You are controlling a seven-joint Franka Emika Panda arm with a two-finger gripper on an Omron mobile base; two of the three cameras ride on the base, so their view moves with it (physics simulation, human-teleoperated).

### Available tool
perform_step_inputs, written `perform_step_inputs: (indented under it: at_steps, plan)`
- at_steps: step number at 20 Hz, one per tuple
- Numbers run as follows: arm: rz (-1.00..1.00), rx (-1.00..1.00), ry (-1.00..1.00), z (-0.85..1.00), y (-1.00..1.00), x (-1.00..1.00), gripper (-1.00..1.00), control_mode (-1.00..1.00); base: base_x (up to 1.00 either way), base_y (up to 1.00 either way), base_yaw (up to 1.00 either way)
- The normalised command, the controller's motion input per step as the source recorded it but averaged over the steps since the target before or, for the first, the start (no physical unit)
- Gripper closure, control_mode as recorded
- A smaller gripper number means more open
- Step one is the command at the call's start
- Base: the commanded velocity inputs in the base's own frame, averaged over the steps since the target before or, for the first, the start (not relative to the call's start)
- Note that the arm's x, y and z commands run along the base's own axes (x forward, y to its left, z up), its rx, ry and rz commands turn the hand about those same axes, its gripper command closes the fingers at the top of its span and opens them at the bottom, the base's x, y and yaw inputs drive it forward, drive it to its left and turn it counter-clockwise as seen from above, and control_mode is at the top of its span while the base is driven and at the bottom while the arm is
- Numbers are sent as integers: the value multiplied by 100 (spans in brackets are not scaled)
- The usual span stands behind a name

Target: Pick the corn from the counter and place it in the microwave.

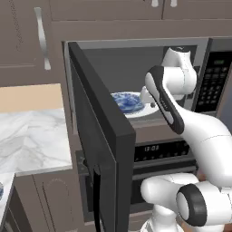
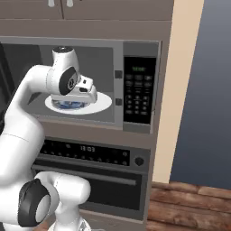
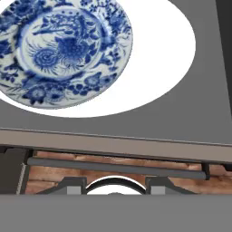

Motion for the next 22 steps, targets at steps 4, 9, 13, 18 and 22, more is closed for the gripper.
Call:
perform_step_inputs:
  at_steps: [4, 9, 13, 18, 22]
  plan:
    - [0, 0, 0, 0, 0, 0, -100, 100, -41, -1, 0]
    - [0, 0, 0, 0, 0, 0, -100, 100, -100, -7, 0]
    - [0, 0, 0, 0, 0, 0, -100, 100, -100, -13, 0]
    - [0, 0, 0, 0, 0, 0, -100, 100, -72, -19, 7]
    - [0, 0, 0, 0, 0, 0, -100, 100, -84, -31, 54]
